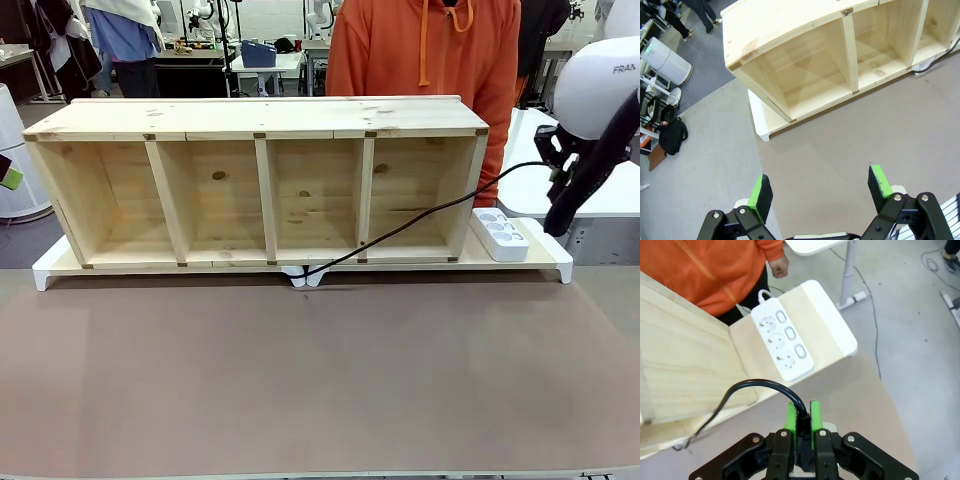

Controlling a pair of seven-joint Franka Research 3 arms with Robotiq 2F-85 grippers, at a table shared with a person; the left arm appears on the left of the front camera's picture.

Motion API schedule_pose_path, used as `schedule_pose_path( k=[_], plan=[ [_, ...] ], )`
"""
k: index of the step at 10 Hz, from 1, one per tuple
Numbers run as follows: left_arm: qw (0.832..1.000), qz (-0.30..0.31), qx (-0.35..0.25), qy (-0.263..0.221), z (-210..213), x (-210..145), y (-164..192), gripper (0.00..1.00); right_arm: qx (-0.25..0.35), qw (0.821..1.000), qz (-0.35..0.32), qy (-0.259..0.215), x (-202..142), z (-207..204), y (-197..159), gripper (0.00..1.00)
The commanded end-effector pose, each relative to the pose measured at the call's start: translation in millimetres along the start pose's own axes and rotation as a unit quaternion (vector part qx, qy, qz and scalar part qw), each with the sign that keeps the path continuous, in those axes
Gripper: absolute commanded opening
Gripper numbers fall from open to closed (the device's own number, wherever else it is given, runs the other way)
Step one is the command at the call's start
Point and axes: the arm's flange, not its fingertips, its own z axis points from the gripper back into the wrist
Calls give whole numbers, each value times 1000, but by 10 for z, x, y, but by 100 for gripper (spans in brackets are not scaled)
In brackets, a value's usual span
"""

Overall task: Perform cable management.
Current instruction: Pull the grasped Power Cable to the location of the Power Strip.

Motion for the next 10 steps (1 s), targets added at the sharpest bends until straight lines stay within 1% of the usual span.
schedule_pose_path(
  k=[1,3,5,8,9,10],
  plan=[
    [1000,0,1,0,0,2,2,100,-4,1000,17,-3,203,-115,72,14],
    [1000,0,1,0,0,2,2,100,-17,1000,15,6,334,-251,109,14],
    [1000,0,1,0,0,2,2,100,-4,1000,20,18,410,-410,113,14],
    [1000,0,1,0,0,2,2,100,11,999,36,34,433,-641,198,14],
    [1000,0,1,0,0,2,2,100,23,997,57,37,402,-680,226,14],
    [1000,0,1,0,0,2,2,100,27,993,102,47,333,-699,282,14]
  ],
)
